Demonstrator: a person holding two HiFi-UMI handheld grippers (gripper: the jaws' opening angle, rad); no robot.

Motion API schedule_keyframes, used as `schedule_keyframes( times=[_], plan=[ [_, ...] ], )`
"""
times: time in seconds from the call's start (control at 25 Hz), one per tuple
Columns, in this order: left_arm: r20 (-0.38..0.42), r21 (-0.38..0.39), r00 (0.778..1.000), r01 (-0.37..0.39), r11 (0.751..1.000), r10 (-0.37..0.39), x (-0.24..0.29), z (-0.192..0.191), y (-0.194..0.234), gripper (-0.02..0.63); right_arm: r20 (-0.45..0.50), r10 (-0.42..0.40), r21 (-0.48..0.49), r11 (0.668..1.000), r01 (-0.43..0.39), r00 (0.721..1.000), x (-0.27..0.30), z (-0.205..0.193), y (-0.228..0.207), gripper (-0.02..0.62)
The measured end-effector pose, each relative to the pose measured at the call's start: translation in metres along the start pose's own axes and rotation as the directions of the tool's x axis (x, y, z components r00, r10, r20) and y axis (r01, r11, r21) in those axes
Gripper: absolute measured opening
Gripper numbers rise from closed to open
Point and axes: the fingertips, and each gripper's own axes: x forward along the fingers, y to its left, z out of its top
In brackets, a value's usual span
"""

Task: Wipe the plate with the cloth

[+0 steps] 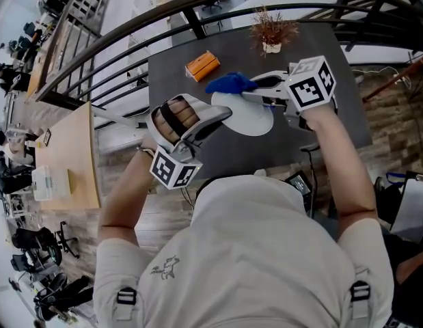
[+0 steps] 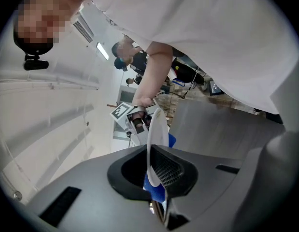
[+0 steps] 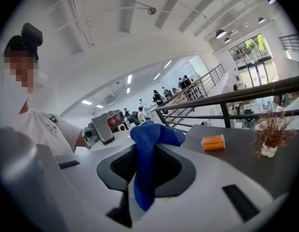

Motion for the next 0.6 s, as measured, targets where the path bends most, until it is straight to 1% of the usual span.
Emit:
schedule_keyframes(
  times=[0.16, 0.32, 0.36, 0.48, 0.6],
  plan=[
    [-0.005, 0.003, 1.0, 0.01, 1.0, -0.01, 0.004, -0.001, -0.003, 0.017, -0.015, 0.073, -0.05, 0.996, -0.074, 0.997, 0.014, 0.01, 0.032, 0.084],
    [-0.051, -0.003, 0.999, 0.008, 1.0, -0.008, 0.001, -0.016, -0.003, 0.017, -0.016, 0.179, -0.047, 0.983, -0.18, 0.984, 0.011, 0.009, 0.062, 0.084],
    [-0.062, -0.007, 0.998, 0.007, 1.0, -0.007, -0.001, -0.021, -0.004, 0.017, -0.014, 0.192, -0.049, 0.98, -0.192, 0.981, 0.009, 0.007, 0.068, 0.084],
    [-0.102, -0.031, 0.995, -0.01, 0.999, 0.007, -0.004, -0.035, -0.002, 0.017, -0.005, 0.192, -0.062, 0.979, -0.192, 0.981, 0.0, -0.001, 0.077, 0.084],
    [-0.145, -0.041, 0.989, -0.03, 0.999, 0.023, -0.008, -0.05, 0.003, 0.017, -0.02, 0.197, -0.062, 0.978, -0.198, 0.98, -0.006, -0.012, 0.076, 0.084]
  ],
)
